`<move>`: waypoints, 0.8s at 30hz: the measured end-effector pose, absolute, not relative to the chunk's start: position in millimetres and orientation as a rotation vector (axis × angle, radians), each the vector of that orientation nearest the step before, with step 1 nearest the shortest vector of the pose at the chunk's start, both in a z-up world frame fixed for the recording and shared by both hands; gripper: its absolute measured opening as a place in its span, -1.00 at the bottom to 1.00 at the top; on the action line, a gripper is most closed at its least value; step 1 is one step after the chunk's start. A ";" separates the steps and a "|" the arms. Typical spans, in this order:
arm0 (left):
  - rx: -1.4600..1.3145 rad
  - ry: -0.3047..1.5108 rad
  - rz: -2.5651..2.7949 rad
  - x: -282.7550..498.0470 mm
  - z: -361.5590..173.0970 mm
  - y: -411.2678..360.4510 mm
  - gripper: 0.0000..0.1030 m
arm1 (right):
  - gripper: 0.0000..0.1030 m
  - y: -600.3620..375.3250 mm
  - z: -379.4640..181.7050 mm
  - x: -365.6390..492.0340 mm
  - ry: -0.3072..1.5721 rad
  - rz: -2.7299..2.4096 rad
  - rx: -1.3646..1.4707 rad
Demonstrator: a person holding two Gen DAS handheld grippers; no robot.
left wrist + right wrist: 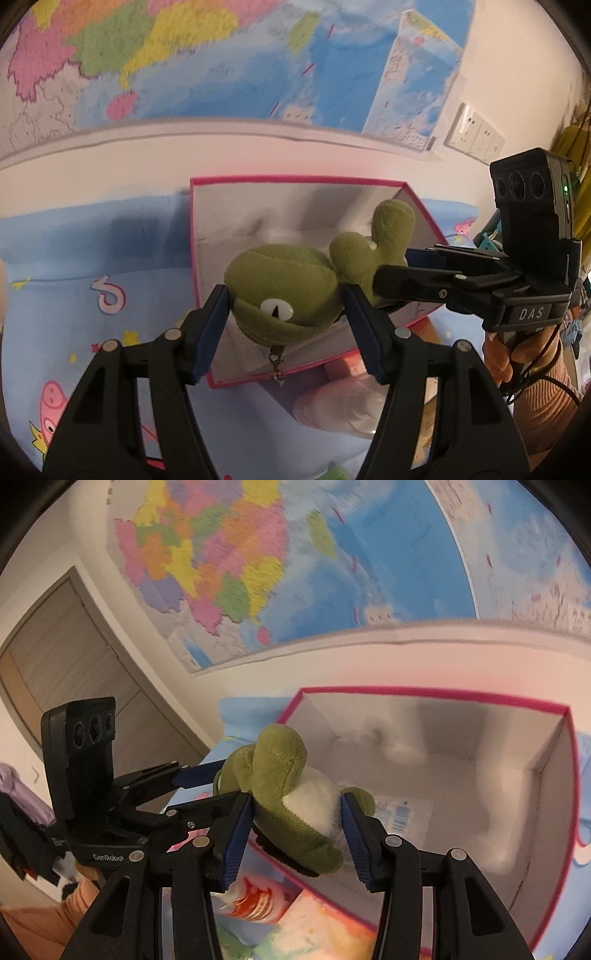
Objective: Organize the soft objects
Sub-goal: 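Carry the green plush toy into the pink box and release it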
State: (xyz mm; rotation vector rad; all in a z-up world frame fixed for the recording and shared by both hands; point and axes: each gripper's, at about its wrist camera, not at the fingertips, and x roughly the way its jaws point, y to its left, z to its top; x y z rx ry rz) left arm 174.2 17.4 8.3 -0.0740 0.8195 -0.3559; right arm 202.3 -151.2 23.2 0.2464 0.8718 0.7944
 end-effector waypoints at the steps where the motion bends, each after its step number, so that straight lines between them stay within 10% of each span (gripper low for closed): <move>1: -0.073 0.826 -0.353 176.7 5.7 17.1 0.28 | -0.04 -150.5 20.1 204.6 0.878 0.790 0.247; 13: -0.072 0.854 -0.325 196.1 -2.8 16.1 0.28 | 0.00 -132.8 -8.7 223.8 0.972 0.742 0.222; 24: -0.118 0.739 -0.282 154.4 19.5 34.9 0.44 | 0.44 -145.9 33.4 181.5 0.793 0.651 0.142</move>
